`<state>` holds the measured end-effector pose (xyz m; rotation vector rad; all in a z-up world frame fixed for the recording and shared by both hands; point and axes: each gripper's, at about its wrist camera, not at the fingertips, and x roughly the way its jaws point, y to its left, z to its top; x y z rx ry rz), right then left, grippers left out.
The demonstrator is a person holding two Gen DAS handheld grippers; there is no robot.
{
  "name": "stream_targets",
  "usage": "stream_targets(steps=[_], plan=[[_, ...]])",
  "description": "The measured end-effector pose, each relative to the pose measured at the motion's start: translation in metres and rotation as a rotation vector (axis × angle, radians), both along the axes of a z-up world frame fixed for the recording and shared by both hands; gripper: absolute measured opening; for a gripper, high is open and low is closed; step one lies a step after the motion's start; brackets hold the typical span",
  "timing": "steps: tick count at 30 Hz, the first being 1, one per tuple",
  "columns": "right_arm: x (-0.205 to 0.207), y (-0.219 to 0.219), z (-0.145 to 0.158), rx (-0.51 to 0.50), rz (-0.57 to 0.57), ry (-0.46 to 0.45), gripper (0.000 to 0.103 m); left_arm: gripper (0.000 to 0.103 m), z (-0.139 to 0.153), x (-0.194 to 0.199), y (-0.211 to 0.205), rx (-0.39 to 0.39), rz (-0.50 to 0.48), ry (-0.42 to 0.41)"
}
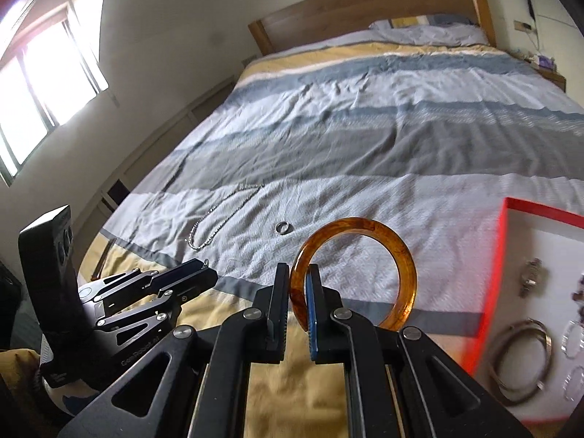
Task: Organize jewelry
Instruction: 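Carry the ring and amber bangle into the red box and open both tools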
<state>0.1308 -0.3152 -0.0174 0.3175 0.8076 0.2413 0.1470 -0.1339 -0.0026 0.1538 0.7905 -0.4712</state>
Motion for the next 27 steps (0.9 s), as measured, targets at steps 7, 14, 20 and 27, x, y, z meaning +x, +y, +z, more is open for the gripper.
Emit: stream_targets(steps=[7, 14, 20, 27], plan=[[-0.047, -0.055, 0.012, -0.031, -0.095, -0.008, 0.009, 0.017, 0.015, -0.029, -0.056, -0.025, -0.096, -0.009], [-0.084, -0.132, -0.004, -0.060, -0.216, 0.045, 0.009, 0.017, 0.010, -0.047, -0.132, -0.032, -0.219, 0.021], [-0.081, -0.184, -0.026, -0.085, -0.263, 0.103, 0.009, 0.017, -0.002, -0.042, -0.198, -0.026, -0.300, 0.046], [-0.036, -0.222, -0.046, -0.125, -0.239, 0.145, 0.009, 0.017, -0.026, -0.012, -0.261, -0.004, -0.326, 0.094]])
